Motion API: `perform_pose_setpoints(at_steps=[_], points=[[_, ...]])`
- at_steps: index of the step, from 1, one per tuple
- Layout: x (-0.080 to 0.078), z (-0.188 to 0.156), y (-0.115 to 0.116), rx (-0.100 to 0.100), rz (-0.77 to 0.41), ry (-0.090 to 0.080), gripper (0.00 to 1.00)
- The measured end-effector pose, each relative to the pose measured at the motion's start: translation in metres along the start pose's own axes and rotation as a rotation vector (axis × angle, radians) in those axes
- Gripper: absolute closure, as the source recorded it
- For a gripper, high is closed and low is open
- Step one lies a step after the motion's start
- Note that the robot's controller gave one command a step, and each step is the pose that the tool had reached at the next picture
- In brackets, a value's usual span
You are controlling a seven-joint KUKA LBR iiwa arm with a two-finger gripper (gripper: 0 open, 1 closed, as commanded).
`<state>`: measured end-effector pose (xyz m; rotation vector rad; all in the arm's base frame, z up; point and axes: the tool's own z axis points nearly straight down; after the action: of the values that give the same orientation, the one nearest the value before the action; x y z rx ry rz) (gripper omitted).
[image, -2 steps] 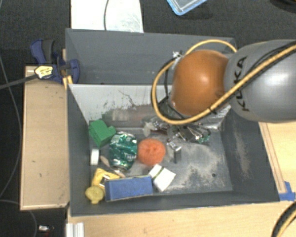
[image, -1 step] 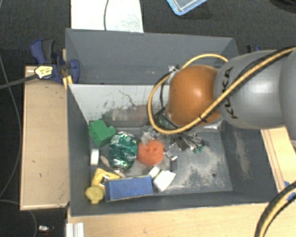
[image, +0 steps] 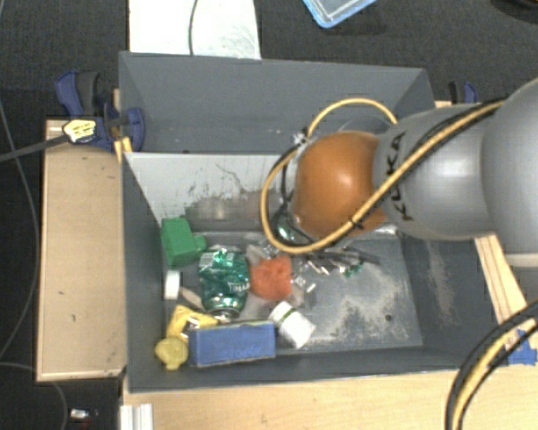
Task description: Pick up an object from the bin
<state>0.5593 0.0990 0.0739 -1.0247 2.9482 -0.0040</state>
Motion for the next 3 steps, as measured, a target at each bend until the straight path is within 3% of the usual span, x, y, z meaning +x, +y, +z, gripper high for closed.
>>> perform_pose_setpoints(at_steps=[1,3], points=[[0.0036,0.0000,0.0007,-0.001,0.335,0.004,1.00],[0.0041,-0.0083,0.0010,-0.001,0.337,0.004,1.00]])
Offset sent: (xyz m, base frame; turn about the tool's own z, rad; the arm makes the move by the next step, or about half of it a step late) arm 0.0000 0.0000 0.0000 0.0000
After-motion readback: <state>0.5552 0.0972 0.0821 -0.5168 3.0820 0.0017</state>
